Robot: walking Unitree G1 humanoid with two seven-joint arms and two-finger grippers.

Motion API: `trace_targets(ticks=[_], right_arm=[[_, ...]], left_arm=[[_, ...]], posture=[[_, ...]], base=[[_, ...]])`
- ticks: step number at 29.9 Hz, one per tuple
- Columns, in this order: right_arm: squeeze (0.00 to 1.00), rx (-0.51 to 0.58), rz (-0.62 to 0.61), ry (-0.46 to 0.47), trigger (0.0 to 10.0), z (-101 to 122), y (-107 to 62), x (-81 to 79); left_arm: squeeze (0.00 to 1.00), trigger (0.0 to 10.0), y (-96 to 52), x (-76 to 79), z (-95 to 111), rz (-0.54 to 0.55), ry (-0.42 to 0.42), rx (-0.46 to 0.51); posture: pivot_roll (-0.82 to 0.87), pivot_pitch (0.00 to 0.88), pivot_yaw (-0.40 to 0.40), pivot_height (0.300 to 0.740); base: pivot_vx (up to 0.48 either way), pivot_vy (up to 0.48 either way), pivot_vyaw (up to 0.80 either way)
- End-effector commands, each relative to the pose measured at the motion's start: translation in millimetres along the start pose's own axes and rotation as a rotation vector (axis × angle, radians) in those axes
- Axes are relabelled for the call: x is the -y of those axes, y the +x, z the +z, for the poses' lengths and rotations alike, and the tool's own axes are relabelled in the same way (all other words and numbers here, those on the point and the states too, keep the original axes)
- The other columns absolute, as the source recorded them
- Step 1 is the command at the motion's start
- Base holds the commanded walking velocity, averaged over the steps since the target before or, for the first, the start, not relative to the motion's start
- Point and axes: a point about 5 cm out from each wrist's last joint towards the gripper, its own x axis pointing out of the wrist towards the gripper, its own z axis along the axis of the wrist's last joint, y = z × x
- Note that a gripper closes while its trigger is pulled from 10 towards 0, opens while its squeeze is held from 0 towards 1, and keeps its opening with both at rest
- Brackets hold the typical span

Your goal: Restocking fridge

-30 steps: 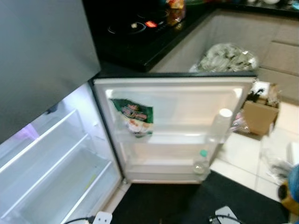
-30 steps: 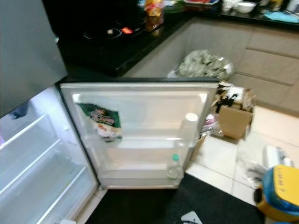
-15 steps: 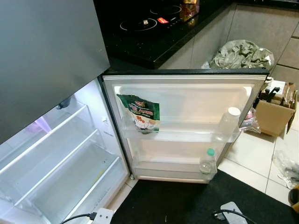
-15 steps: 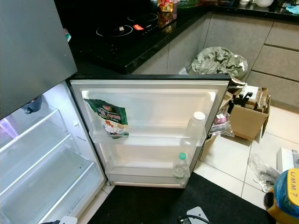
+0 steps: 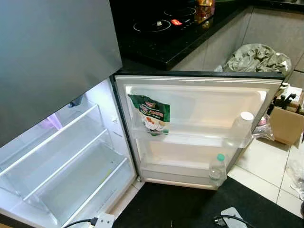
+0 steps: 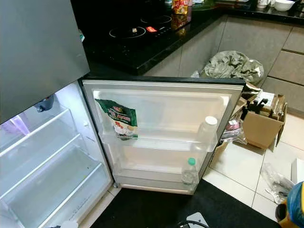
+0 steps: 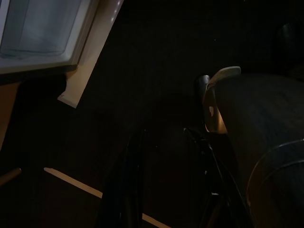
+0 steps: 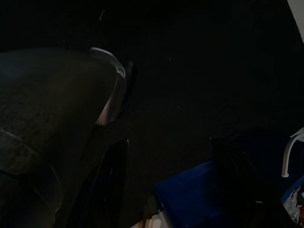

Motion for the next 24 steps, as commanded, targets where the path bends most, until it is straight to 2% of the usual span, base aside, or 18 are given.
trace_targets(ticks=[1, 13, 24], right_arm=[[0.00, 0.009, -0.006, 0.007, 10.0, 2.7, -0.2, 2.1], [0.00, -0.017, -0.012, 0.012, 10.0, -6.9, -1.1, 6.5], [0.00, -0.020, -0.027, 0.009, 10.0, -9.0, -2.1, 12.7]], left_arm=[[0.00, 10.0, 0.2, 1.7, -2.2, 0.003, -0.014, -0.013], [0.00, 10.0, -0.3, 5.0, -9.3, 0.004, -0.031, -0.027], [0.00, 10.0, 0.4, 6.7, -6.2, 0.006, -0.054, -0.012]], posture=[[-0.03, 0.000, 0.024, 0.740], [-0.02, 0.000, 0.007, 0.740], [-0.03, 0.000, 0.004, 0.740]], base=[[-0.319, 0.000, 0.00], [-0.322, 0.000, 0.00], [-0.328, 0.000, 0.00]])
